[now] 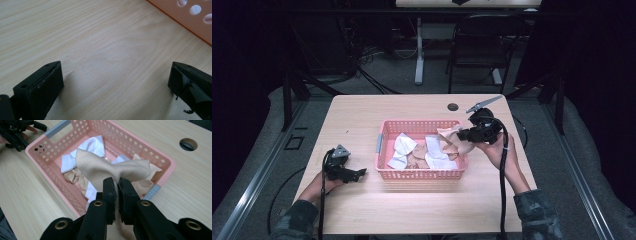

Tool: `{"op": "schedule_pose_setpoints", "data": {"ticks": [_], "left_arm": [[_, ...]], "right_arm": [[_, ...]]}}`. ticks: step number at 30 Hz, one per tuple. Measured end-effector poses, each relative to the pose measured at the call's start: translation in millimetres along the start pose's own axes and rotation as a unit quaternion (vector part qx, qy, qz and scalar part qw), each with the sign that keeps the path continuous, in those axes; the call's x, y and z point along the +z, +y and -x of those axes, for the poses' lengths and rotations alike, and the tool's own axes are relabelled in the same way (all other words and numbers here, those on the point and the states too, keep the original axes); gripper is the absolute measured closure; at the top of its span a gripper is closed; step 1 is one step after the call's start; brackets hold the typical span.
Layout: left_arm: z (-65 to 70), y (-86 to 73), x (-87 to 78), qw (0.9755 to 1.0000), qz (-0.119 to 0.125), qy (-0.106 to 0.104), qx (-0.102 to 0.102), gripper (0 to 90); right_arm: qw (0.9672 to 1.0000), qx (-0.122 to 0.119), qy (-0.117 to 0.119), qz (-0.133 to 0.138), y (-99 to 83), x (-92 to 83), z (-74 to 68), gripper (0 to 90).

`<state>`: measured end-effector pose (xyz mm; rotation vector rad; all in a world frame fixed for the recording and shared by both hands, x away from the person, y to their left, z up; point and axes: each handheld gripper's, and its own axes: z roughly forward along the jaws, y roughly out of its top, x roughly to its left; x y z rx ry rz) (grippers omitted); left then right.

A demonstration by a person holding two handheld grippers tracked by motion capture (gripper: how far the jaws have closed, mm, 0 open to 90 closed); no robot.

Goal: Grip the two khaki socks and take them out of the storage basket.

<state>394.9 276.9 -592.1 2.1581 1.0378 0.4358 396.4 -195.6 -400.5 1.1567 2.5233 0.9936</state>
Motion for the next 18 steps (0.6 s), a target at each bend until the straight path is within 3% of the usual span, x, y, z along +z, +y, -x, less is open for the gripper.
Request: {"op": "schedule_pose_setpoints", "data": {"ticks": [18], "left_arm": [[0.0,0.0,0.0,1.0,0.0,0.0,0.0,0.0]], "right_arm": [[0.9993,0.022,-0.018,0.025,-5.4,-29.4,18.4,84.2]]}}
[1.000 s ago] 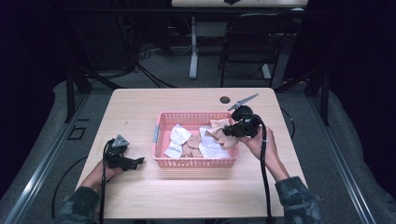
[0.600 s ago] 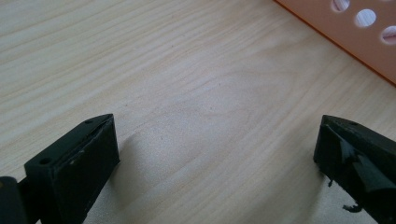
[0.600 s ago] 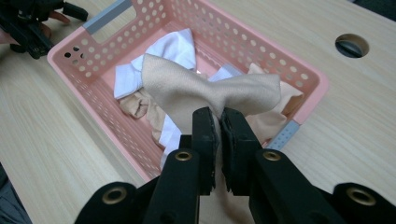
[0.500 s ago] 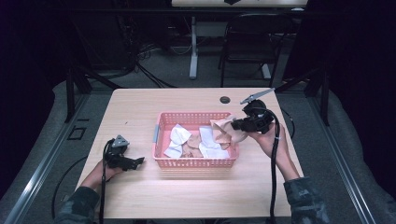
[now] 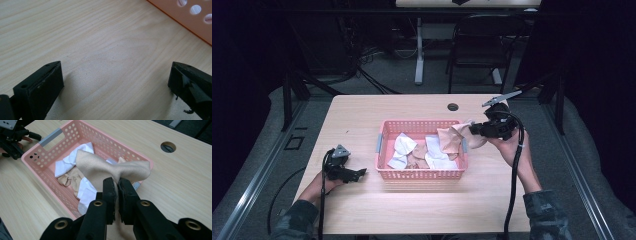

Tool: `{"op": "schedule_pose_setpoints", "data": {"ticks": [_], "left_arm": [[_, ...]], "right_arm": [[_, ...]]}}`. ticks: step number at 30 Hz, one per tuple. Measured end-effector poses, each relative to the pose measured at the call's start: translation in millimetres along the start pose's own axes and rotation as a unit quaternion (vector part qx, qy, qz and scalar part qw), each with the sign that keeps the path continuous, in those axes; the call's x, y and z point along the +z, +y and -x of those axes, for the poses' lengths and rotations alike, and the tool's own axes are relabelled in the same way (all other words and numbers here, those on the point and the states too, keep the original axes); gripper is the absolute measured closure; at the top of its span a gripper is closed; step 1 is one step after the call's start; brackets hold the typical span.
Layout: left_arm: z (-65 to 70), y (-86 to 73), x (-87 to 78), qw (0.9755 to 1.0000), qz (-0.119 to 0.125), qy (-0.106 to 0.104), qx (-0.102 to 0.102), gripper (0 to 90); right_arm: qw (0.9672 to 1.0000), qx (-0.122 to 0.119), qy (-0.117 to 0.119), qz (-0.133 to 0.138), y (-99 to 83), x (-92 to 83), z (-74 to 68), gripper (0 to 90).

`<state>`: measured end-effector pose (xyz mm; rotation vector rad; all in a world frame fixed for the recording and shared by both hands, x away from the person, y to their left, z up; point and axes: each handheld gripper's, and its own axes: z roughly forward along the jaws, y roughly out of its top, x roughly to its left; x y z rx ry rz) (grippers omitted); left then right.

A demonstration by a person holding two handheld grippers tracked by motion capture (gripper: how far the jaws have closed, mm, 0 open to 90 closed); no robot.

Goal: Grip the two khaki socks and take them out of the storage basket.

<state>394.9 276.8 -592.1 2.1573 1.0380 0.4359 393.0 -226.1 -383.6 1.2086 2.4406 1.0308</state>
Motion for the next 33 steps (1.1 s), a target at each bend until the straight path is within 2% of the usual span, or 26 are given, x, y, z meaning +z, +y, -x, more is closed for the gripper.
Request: {"op": "schedule_pose_setpoints", "data": {"ticks": [12,20,24,33], "left_arm": [[0.0,0.0,0.0,1.0,0.0,0.0,0.0,0.0],[0.0,0.0,0.0,1.0,0.0,0.0,0.0,0.0],[0.0,0.0,0.0,1.0,0.0,0.0,0.0,0.0],[0.0,0.0,0.0,1.0,0.0,0.0,0.0,0.0]], "right_arm": [[0.9996,0.02,-0.02,0.0,-6.3,-6.0,17.0,84.0],[0.9982,0.042,-0.042,-0.003,-14.5,-9.5,34.5,84.0],[0.997,0.046,-0.061,-0.013,-18.7,-5.2,40.3,83.7],[0.9948,0.053,-0.081,-0.034,-25.4,3.9,50.9,83.7]]}}
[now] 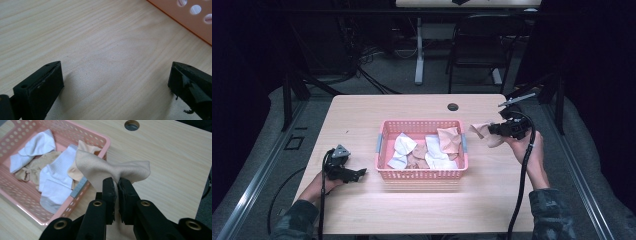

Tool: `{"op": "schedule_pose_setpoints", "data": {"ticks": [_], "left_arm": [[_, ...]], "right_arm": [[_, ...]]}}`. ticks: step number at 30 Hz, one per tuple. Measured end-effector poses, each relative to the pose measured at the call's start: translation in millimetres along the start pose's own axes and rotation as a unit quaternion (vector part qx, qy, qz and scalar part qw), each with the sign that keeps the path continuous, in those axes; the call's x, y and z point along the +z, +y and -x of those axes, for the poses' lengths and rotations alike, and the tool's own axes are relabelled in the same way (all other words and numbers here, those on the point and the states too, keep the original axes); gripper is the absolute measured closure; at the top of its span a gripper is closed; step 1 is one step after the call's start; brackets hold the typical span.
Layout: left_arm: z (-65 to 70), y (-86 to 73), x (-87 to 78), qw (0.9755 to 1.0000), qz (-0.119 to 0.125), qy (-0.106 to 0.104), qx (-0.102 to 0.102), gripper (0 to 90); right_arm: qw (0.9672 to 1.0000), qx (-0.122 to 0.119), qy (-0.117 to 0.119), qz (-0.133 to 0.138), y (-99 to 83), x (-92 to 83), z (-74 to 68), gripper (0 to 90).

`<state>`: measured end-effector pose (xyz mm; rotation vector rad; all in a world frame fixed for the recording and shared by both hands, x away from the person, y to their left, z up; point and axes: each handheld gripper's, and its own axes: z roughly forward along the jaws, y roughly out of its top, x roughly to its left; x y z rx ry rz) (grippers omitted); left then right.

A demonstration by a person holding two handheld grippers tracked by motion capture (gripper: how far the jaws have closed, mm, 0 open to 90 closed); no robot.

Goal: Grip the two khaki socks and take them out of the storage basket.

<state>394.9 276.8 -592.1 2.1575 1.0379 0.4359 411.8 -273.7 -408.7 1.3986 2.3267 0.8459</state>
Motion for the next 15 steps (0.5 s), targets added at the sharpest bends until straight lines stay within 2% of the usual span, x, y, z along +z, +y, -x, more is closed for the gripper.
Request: {"op": "schedule_pose_setpoints", "data": {"ticks": [2,10,15], "left_arm": [[0.0,0.0,0.0,1.0,0.0,0.0,0.0,0.0],[0.0,0.0,0.0,1.0,0.0,0.0,0.0,0.0],[0.0,0.0,0.0,1.0,0.0,0.0,0.0,0.0]], "right_arm": [[0.9999,0.007,-0.011,-0.004,-3.4,3.5,5.6,83.8],[0.9992,0.03,-0.021,-0.015,-12.5,12.0,21.4,83.6],[0.9979,0.041,-0.025,-0.043,-19.2,26.1,28.3,83.4]]}}
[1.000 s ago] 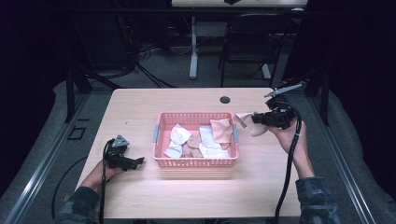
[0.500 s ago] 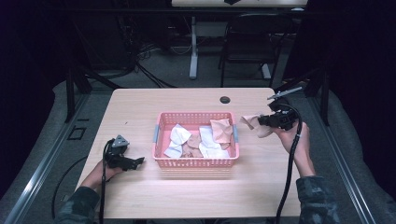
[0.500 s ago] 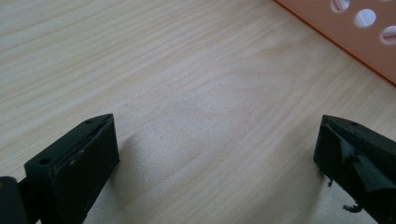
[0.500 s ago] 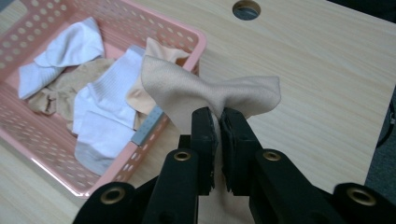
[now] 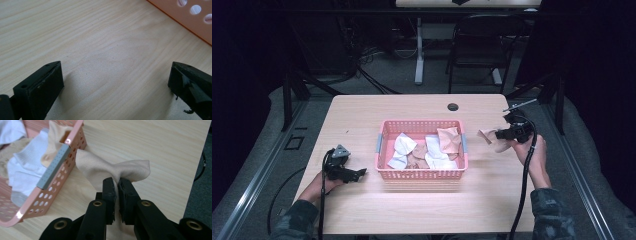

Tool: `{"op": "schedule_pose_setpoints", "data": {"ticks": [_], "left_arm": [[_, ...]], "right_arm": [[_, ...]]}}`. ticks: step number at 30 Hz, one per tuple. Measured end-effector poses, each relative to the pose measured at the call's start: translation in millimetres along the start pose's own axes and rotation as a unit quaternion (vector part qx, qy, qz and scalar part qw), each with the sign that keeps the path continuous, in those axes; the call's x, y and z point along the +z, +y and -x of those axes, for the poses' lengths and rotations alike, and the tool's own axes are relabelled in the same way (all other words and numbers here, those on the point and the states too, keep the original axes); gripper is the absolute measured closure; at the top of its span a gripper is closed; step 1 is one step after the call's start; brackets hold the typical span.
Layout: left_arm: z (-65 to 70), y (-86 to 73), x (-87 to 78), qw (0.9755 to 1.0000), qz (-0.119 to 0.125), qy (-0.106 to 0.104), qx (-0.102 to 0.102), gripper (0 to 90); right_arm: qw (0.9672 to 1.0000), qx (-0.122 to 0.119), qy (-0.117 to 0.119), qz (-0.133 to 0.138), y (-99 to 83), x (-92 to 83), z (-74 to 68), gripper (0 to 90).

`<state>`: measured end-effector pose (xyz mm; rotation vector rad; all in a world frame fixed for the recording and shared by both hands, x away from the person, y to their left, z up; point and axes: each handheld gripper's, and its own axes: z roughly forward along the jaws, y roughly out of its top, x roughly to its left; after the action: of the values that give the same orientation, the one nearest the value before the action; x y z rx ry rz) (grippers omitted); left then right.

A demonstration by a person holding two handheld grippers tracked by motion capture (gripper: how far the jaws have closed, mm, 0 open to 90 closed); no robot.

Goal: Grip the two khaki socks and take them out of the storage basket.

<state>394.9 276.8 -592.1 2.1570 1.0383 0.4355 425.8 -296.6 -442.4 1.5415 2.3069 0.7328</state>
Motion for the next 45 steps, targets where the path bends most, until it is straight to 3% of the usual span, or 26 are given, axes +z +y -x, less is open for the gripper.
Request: {"op": "schedule_pose_setpoints", "data": {"ticks": [7,8,15,18,21,24,30,33,36,40,45], "left_arm": [[0.0,0.0,0.0,1.0,0.0,0.0,0.0,0.0],[0.0,0.0,0.0,1.0,0.0,0.0,0.0,0.0],[0.0,0.0,0.0,1.0,0.0,0.0,0.0,0.0],[0.0,0.0,0.0,1.0,0.0,0.0,0.0,0.0],[0.0,0.0,0.0,1.0,0.0,0.0,0.0,0.0],[0.0,0.0,0.0,1.0,0.0,0.0,0.0,0.0],[0.0,0.0,0.0,1.0,0.0,0.0,0.0,0.0],[0.0,0.0,0.0,1.0,0.0,0.0,0.0,0.0],[0.0,0.0,0.0,1.0,0.0,0.0,0.0,0.0],[0.0,0.0,0.0,1.0,0.0,0.0,0.0,0.0],[-0.1,0.0,0.0,1.0,0.0,0.0,0.0,0.0]], "right_arm": [[0.9991,-0.003,-0.012,-0.04,-5.6,22.0,2.3,83.2],[0.9981,-0.002,-0.012,-0.06,-6.6,27.9,4.0,83.1],[0.9958,-0.016,-0.021,-0.087,-11.7,41.5,3.5,82.9],[0.9956,-0.009,-0.022,-0.091,-14.0,45.4,5.4,82.9],[0.995,0.012,-0.008,-0.099,-17.3,50.9,11.3,82.8],[0.9941,0.011,-0.005,-0.107,-17.6,51.6,12.8,81.7],[0.9943,0.02,-0.01,-0.104,-18.5,52.5,14.3,73.0],[0.9966,0.017,-0.025,-0.076,-16.0,46.1,10.1,65.2],[0.9969,0.011,-0.022,-0.075,-14.7,43.9,8.6,58.0],[0.9988,0.011,-0.006,-0.047,-13.3,42.5,4.5,49.4],[0.9994,0.009,0.004,-0.034,-12.5,38.5,3.4,34.2]]}}
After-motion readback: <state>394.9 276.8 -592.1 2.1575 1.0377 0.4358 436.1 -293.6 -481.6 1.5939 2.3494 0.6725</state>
